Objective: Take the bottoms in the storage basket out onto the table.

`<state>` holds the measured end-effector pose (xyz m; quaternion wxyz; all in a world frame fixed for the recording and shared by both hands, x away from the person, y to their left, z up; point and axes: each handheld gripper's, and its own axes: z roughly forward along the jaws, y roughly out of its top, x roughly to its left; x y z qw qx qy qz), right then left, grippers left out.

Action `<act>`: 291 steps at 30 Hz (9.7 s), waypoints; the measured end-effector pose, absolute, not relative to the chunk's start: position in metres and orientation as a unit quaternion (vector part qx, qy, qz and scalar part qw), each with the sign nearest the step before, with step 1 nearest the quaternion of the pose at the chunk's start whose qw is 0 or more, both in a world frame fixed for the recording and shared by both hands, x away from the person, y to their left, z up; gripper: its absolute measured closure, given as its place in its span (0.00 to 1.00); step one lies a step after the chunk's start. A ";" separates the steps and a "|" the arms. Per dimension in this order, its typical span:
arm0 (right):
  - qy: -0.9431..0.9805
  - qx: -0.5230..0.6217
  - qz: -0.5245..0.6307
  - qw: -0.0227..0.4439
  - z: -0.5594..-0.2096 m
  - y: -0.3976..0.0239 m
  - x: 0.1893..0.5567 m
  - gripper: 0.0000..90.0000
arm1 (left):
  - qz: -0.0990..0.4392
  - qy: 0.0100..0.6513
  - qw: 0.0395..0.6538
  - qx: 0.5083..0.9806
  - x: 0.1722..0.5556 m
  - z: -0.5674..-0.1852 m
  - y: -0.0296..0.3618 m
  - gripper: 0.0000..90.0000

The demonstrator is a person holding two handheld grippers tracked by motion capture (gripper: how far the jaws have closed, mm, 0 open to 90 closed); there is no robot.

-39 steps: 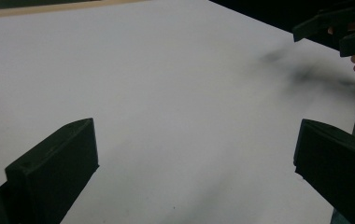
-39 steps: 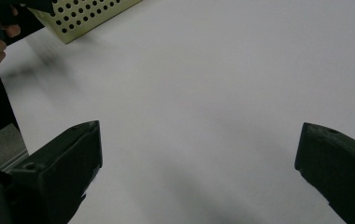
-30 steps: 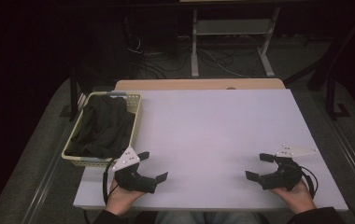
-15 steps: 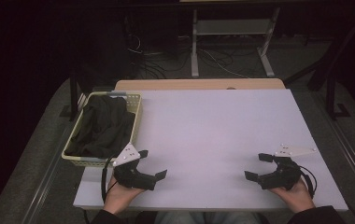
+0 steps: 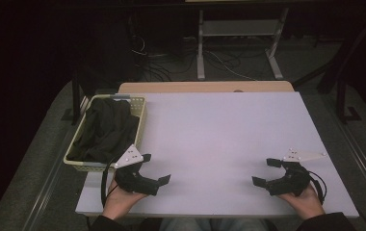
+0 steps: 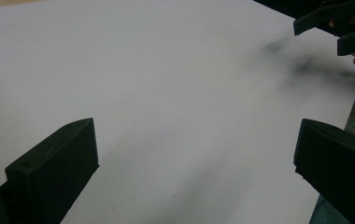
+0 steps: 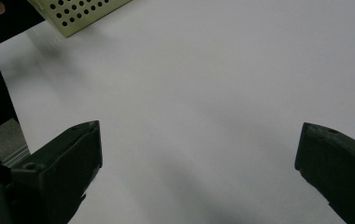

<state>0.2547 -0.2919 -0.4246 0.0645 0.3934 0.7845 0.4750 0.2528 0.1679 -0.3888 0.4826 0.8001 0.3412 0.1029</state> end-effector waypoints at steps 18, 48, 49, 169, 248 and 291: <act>0.785 0.394 0.474 0.064 -0.425 -0.292 0.255 0.00 | 0.098 0.349 0.466 0.807 0.265 -0.375 0.181 0.00; 0.788 0.391 0.471 0.064 -0.425 -0.292 0.255 0.00 | 0.109 0.353 0.443 0.817 0.292 -0.343 0.196 0.00; 0.788 0.391 0.471 0.064 -0.425 -0.292 0.255 0.00 | 0.109 0.352 0.442 0.818 0.292 -0.341 0.197 0.00; 0.788 0.388 0.474 0.055 -0.426 -0.294 0.254 0.00 | 0.138 0.547 0.307 0.766 0.422 -0.350 0.314 0.00; 0.785 0.391 0.476 0.066 -0.423 -0.297 0.253 0.00 | 0.172 0.596 0.222 0.752 0.432 -0.393 0.283 0.72; 0.777 0.401 0.481 0.058 -0.424 -0.303 0.254 0.00 | 0.125 0.548 0.346 0.751 0.403 -0.319 0.301 0.82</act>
